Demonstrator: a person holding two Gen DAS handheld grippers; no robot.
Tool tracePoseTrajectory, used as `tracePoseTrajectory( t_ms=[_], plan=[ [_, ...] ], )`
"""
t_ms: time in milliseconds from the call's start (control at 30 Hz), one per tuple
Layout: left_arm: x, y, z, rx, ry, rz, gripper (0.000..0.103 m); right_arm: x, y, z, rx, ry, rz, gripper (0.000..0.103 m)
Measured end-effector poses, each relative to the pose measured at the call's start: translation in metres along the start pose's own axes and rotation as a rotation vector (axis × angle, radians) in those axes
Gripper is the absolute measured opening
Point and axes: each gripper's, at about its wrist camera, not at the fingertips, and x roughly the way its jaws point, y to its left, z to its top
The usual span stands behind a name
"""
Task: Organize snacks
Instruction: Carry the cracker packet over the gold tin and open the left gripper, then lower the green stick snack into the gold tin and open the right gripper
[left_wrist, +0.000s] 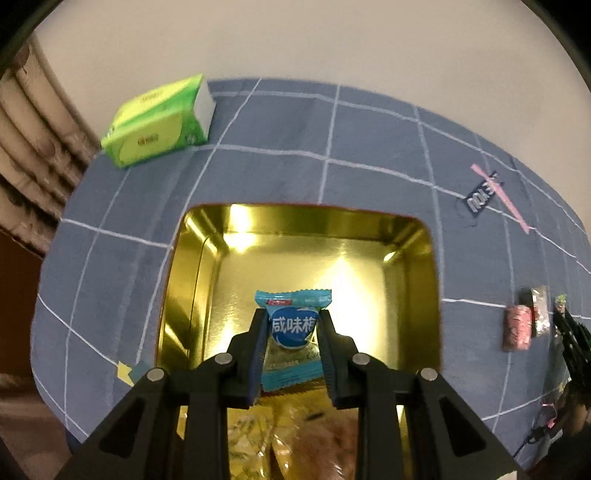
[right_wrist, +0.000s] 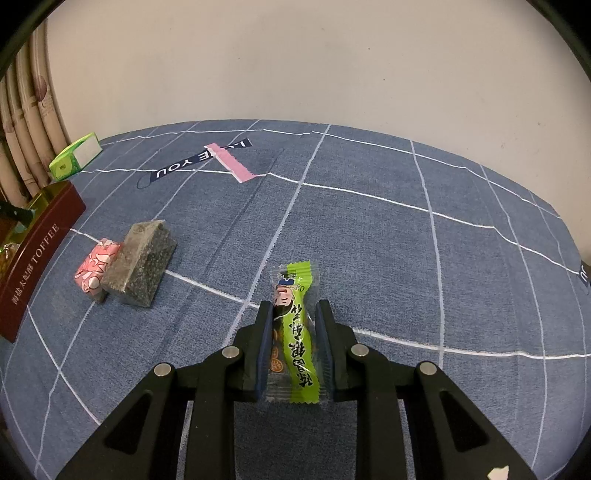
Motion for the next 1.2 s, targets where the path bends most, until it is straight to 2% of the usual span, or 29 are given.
tracePoseTrajectory(
  t_ms=[233,567,700,733,767,900,1200],
  plan=[
    [0.019,0.009,0.003,0.016,0.022,0.045,0.027,0.000,0.001,0.000,-0.004,0.000,-0.003,0.022],
    [0.026,0.010,0.000,0.041,0.040,0.097,0.028,0.000,0.000,0.000,-0.004,0.000,-0.003,0.022],
    [0.025,0.010,0.001,0.043,0.040,0.113,0.034,0.000,0.000,0.000,-0.004,0.000,-0.004,0.022],
    [0.024,0.011,0.000,0.042,0.039,0.117,0.039,0.000,0.001,0.000,-0.004,0.001,-0.003,0.022],
    [0.023,0.011,0.000,0.043,0.039,0.116,0.041,0.000,0.001,0.000,-0.004,0.001,-0.002,0.022],
    [0.016,0.014,-0.003,0.031,0.032,0.102,0.042,0.000,0.001,0.000,-0.005,0.001,-0.003,0.022],
    [-0.033,0.015,-0.030,0.010,-0.070,0.110,0.042,0.000,0.002,0.001,-0.017,0.000,-0.017,0.022]
  ],
)
